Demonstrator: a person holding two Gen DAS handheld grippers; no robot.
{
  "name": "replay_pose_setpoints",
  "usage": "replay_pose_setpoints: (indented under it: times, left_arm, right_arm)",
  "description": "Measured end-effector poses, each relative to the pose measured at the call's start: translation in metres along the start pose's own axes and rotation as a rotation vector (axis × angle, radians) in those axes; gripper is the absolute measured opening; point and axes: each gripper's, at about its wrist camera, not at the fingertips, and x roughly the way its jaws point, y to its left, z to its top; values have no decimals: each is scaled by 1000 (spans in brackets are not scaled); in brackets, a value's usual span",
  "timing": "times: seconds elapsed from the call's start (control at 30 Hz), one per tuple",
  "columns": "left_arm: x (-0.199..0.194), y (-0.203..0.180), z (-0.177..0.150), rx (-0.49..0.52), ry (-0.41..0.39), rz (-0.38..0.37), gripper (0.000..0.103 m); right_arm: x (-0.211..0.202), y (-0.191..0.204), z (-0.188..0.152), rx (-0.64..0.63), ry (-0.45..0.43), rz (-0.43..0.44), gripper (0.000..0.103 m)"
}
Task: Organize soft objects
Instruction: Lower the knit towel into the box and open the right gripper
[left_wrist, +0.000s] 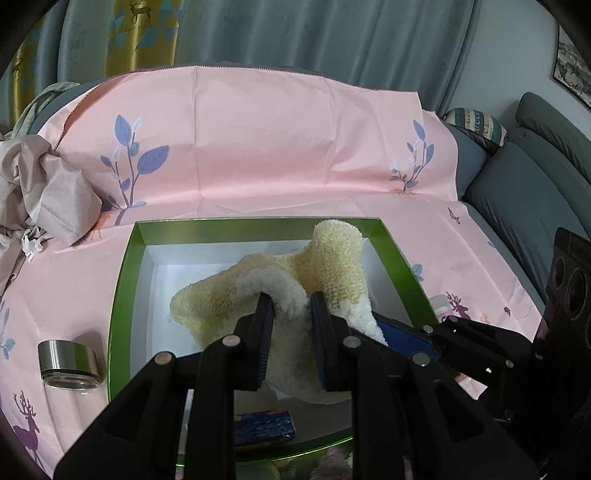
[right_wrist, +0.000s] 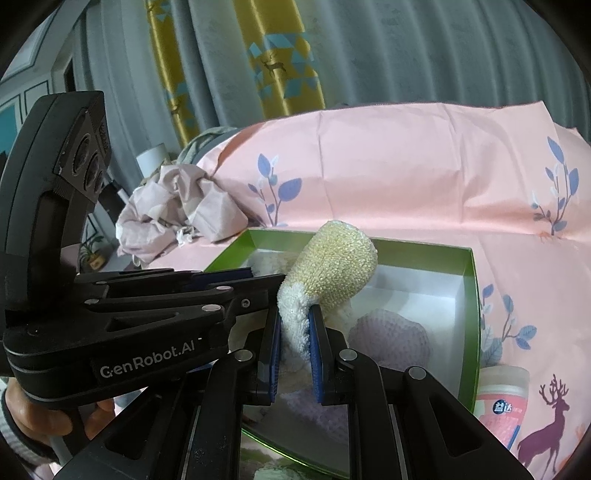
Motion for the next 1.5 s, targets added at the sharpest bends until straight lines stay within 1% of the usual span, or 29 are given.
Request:
replay_pose_setpoints:
  times: [0.23,0.57,0.73,1.0,1.13,1.2,1.27,1.4,1.47,1.5]
  left_arm:
    - [7,2,-4,2,38,19,17]
    - [13,2,-7,18,73,44,17]
    - [16,2,-7,25,85,54,18]
    - [22,1,-8,25,117,73,22]
    - [25,4,-9,15,131,86,33]
    - [25,5,-11,12,133,90,36]
    - [25,6,-12,9,133,92,43]
    - [26,6,-13,6,136,99,49]
    - [26,7,-12,6,139,103,54]
    - [26,7,-12,6,139,104,56]
  right_arm:
    - [7,-2,-3,15,41,-22,16]
    - [17,-7,-8,39,105,-63,16]
    - [21,-8,-9,41,124,-77,16]
    - [26,-9,-9,50,154,-98,16]
    - [28,-10,-10,52,167,-106,16]
    - [28,-10,-10,51,171,-110,16]
    - [28,-10,-10,52,175,-111,16]
    - [30,-10,-10,49,182,-120,16]
    - [30,-11,-11,48,186,-123,16]
    - [30,-11,-11,48,187,-125,18]
